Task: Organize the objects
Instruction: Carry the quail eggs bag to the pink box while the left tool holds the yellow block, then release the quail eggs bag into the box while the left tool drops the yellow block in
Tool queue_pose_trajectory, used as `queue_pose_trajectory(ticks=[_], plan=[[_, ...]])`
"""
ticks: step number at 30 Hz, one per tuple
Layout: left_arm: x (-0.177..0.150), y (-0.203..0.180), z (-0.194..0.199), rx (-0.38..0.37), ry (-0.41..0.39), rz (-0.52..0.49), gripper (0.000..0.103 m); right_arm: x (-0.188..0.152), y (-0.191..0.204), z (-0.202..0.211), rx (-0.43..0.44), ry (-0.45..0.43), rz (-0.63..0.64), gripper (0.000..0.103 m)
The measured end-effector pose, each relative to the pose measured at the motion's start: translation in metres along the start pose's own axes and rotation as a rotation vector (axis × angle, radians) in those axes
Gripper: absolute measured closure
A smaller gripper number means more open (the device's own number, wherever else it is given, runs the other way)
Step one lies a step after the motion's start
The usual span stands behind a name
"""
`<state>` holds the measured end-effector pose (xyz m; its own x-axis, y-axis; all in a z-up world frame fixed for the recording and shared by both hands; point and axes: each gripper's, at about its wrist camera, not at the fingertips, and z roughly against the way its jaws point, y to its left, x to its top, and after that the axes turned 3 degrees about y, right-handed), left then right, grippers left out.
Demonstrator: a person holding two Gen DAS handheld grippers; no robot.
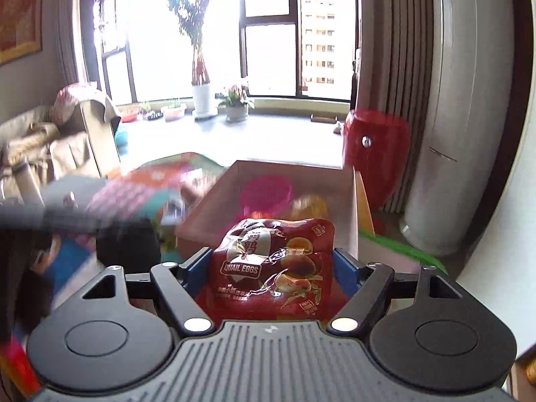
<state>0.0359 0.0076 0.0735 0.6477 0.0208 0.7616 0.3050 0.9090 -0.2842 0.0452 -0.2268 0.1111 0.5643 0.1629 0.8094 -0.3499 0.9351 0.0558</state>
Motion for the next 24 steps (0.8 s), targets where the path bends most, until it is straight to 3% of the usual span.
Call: queue_pose_trajectory(ticks=[4,8,14,17,20,24], plan=[[-0.022,0.011,0.010,0.051,0.067,-0.031,0.080,0.058,-0.005,-0.037,-0.004,0.003,-0.026,0.020],[-0.037,0.031,0.020,0.077,0.095,-0.017,0.080,0.071,-0.011,-0.061,-0.077,0.029,-0.046,0.016],[-0.055,0.045,0.033,0.076,0.073,0.002,0.080,0.015,-0.011,-0.050,-0.110,0.062,-0.053,0.011],[-0.050,0.046,0.041,0.105,0.001,0.022,0.080,-0.018,-0.003,-0.039,-0.140,0.056,-0.014,0.010],[-0.040,0.053,0.052,0.133,-0.093,0.069,0.080,-0.045,0.002,-0.034,-0.143,0.042,-0.002,0.002],[-0.011,0.066,0.055,0.146,-0.174,0.113,0.080,-0.070,0.011,-0.035,-0.140,0.025,0.019,0.000]])
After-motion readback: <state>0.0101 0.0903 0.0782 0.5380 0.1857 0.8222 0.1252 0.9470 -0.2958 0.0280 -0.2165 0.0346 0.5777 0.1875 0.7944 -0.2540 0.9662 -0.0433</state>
